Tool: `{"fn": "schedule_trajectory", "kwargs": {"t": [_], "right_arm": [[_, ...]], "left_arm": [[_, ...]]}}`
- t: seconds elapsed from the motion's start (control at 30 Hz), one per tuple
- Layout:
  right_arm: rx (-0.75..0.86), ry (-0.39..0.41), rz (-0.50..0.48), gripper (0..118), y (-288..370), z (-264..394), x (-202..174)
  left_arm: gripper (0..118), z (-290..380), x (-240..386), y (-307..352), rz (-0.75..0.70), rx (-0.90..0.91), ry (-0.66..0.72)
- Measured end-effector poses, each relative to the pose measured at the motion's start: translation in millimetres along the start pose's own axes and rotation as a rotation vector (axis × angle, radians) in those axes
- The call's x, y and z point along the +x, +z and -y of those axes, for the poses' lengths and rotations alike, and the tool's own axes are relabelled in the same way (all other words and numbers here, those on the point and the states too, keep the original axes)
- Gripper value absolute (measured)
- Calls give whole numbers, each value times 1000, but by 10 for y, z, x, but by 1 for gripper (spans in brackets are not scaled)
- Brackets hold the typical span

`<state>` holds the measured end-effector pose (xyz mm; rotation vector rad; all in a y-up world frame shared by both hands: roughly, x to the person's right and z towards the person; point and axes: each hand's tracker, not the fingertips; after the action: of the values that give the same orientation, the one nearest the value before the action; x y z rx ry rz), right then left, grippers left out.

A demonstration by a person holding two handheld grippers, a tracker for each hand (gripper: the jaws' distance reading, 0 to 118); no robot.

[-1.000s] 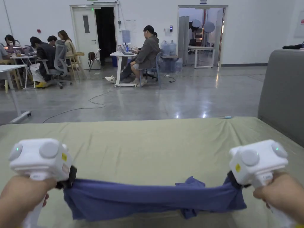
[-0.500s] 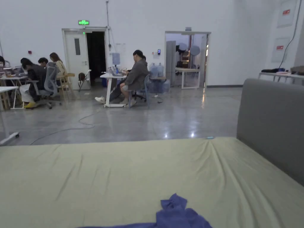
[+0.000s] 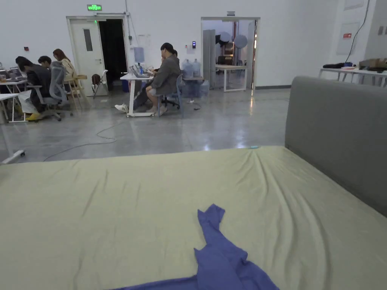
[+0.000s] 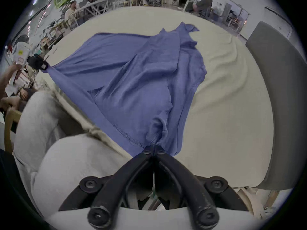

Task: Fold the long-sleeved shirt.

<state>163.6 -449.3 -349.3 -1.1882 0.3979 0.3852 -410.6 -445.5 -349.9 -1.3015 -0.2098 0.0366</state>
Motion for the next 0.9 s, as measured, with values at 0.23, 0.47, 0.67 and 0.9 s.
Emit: {"fn": "schedule_trajectory", "kwargs": {"t": [0.23, 0.47, 0.67, 0.9], "right_arm": [[-103, -47, -13, 0, -459, 86, -19], [-136, -69, -2, 16, -519, -39, 33], [127, -99, 56, 87, 595, -261, 192], [307, -324, -96, 0, 714, -629, 151]], "left_arm": [[0, 216, 47, -467, -18, -40, 38], [4, 230, -4, -624, -1, -50, 126], [118, 211, 75, 526, 10, 374, 210], [0, 63, 498, 529, -107, 358, 182]]}}
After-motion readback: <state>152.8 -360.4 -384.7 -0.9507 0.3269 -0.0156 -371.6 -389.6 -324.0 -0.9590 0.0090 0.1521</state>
